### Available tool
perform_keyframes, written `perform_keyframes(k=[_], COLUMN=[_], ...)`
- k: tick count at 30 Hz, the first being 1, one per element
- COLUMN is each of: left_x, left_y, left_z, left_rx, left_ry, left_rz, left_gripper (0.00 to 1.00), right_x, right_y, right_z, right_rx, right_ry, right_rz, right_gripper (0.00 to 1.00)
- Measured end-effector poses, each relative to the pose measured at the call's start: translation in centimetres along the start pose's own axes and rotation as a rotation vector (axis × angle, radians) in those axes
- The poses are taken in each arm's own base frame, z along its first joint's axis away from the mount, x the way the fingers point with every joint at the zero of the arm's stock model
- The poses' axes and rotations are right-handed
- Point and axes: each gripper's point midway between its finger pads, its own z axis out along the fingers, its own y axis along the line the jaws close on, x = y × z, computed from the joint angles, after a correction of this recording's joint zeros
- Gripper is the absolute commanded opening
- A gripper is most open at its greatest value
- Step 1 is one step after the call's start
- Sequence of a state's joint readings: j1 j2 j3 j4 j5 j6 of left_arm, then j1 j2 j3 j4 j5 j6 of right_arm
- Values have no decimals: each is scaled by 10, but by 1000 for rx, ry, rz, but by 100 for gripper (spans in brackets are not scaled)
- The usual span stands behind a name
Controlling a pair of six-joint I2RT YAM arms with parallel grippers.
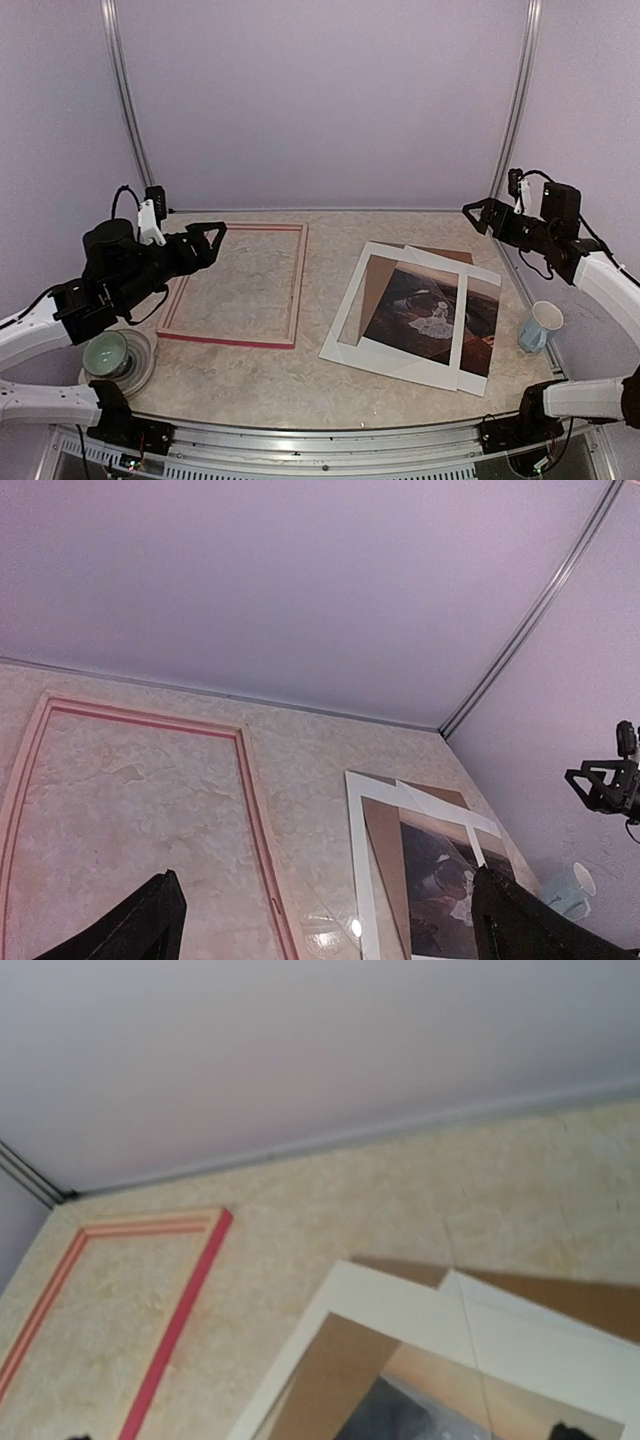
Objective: Put the photo into the frame
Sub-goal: Pick up the glass panel from the mat board.
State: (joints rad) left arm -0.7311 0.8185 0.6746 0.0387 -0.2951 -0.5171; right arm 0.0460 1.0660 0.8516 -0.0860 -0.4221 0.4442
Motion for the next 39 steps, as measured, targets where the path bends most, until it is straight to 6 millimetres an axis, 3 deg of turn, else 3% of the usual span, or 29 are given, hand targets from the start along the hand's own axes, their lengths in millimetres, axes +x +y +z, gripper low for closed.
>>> perform_keyframes(k=[7, 13, 18, 22, 29, 34, 39], left_x=[41, 71, 79, 88, 129, 152, 162], left_y=[4, 17, 15, 13, 13, -8, -39], left_z=[34, 49, 55, 60, 75, 84, 96], left_rx=[-150, -249, -227, -212, -197, -129, -47], left_ry=[67, 109, 110, 128, 248, 327, 368], left_rz=[24, 62, 44, 42, 76, 97, 100], left_gripper=[99, 99, 99, 99, 99, 99, 99], right_x=[34, 41, 62, 81, 120, 137, 150], right_y=[-26, -37, -29, -36, -59, -66, -75], right_z=[28, 29, 36, 49, 64, 69, 80], right_rx=[55, 104, 9, 3, 72, 88, 96], right_ry=[127, 108, 147, 207, 323, 369, 424], right_rz=[67, 151, 204, 240, 265, 266, 255], right_gripper=[99, 99, 99, 99, 99, 99, 99])
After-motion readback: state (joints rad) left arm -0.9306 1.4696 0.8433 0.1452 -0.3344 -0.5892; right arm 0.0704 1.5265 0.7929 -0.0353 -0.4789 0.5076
